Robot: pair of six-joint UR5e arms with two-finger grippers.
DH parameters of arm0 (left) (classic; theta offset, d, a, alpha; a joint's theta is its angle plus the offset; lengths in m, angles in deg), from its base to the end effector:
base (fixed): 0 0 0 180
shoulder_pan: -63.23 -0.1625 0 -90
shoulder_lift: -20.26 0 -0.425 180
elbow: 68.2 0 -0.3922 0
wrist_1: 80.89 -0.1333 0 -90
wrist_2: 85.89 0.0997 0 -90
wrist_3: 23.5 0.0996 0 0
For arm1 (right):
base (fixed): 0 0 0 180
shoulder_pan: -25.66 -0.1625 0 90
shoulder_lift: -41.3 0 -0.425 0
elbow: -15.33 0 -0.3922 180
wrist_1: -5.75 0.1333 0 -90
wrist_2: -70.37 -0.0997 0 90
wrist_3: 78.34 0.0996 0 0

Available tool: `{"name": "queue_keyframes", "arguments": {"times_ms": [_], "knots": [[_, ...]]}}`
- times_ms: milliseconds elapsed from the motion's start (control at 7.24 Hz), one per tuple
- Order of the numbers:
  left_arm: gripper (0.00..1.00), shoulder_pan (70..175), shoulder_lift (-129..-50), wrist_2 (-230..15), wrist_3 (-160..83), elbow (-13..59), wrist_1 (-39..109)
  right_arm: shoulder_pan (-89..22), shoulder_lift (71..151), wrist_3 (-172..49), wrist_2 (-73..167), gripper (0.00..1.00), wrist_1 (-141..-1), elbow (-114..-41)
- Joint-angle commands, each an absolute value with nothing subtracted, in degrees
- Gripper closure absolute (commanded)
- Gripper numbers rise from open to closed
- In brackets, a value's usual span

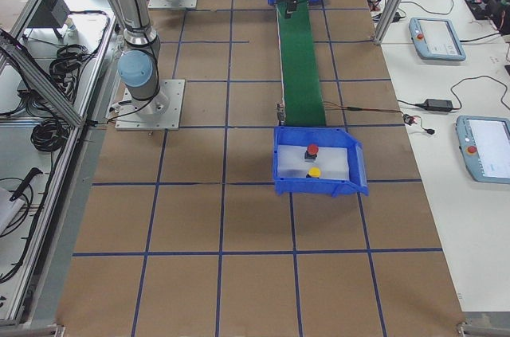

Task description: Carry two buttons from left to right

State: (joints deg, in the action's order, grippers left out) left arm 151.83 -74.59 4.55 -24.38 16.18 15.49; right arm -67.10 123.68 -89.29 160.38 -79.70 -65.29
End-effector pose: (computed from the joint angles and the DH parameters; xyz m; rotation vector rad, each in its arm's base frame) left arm -0.1198 -0.5207 0.4824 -0.0617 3.1300 0.1534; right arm 0.1593 -0.5361 0.4915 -0.3745 3.1149 0.0762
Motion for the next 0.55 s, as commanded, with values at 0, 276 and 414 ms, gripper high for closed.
{"name": "queue_keyframes", "arguments": {"times_ms": [0,276,414], "knots": [[0.00,151.83,-74.66,4.55,-24.38,16.18,15.44,-67.06,123.30,-89.24,160.29,0.00,-79.68,-65.62],[0.00,151.83,-74.58,4.55,-24.38,16.18,15.44,-66.62,123.04,-89.41,160.46,0.00,-79.60,-65.88],[0.00,151.91,-74.66,4.55,-24.38,16.18,15.44,-66.54,122.86,-89.59,160.46,0.00,-79.68,-66.06]]}}
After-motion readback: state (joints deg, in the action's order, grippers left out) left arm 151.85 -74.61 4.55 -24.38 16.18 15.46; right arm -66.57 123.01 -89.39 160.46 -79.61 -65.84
